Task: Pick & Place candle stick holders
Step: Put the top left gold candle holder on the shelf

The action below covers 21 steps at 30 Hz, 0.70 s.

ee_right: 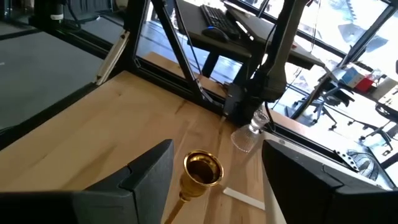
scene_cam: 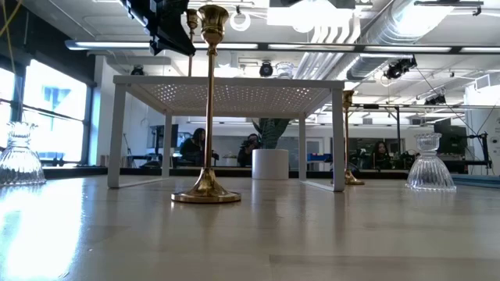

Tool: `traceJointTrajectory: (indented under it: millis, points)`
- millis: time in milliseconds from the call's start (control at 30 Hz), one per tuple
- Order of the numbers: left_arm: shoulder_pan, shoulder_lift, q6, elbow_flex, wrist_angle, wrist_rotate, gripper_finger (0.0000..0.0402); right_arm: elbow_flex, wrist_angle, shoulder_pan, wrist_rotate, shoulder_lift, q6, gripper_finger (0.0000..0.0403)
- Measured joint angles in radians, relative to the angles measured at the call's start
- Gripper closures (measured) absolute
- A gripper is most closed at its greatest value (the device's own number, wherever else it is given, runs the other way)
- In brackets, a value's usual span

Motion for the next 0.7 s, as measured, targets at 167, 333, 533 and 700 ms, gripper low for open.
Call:
traceJointTrajectory:
  millis: [167, 333, 533, 700]
  points:
    - [0.000, 0.000, 0.000, 0.000, 0.003, 0.011, 0.0346, 0.000, 0.000, 0.000, -0.001, 0.000, 0.002, 0.0165]
    - [0.000, 0.000, 0.003, 0.000, 0.008, 0.019, 0.0346, 0.000, -0.001, 0.000, 0.000, 0.000, 0.002, 0.0165]
    - [0.000, 0.000, 0.003, 0.000, -0.002, 0.019, 0.0338, 0.000, 0.000, 0.000, 0.000, 0.000, 0.002, 0.0165]
    - [0.000, 0.000, -0.006, 0.000, -0.003, 0.014, 0.0293, 0.000, -0.001, 0.000, 0.000, 0.000, 0.002, 0.0165]
